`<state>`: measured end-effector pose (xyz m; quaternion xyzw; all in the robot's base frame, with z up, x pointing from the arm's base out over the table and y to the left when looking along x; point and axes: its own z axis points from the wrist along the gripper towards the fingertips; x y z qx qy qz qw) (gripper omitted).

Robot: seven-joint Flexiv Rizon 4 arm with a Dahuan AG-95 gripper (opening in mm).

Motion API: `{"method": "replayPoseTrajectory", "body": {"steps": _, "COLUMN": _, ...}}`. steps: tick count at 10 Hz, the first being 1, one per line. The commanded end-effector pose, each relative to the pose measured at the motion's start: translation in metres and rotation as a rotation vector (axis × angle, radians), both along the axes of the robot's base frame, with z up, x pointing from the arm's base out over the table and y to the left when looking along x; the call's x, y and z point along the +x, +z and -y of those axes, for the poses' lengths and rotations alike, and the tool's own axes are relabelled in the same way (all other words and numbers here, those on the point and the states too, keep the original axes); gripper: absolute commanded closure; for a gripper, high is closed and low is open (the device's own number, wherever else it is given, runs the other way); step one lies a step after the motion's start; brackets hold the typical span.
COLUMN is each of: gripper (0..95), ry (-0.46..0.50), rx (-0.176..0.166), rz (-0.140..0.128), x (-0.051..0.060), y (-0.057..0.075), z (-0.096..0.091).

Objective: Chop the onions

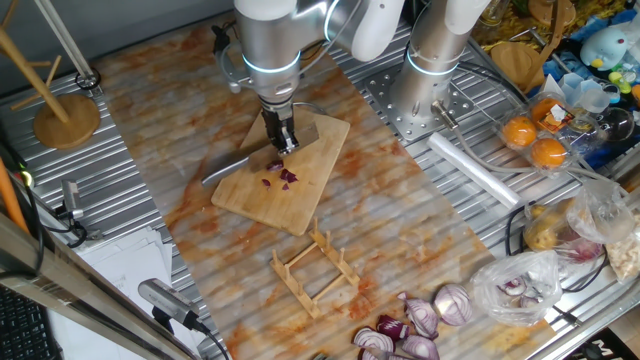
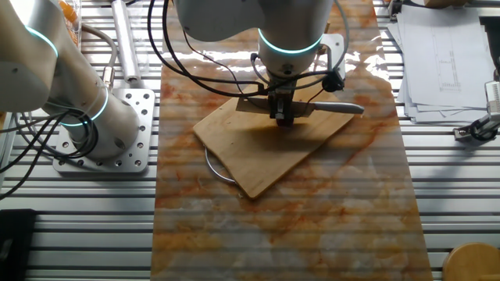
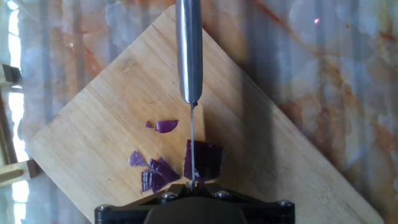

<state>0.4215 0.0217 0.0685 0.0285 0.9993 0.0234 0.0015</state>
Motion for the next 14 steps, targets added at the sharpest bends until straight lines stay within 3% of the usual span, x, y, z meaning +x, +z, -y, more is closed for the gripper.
{"method": "replayPoseTrajectory", "body": {"steps": 1, "gripper": 95.0, "ry": -0.003, "rx": 0.007, "rz": -0.003, "x": 0.001, "y": -0.005, "z": 0.0}}
{"method": "replayPoseTrajectory", "body": {"steps": 14, "gripper": 95.0, "ry": 0.001, "rx": 0.002, "rz": -0.001, "x": 0.002, "y": -0.015, "z": -0.001}}
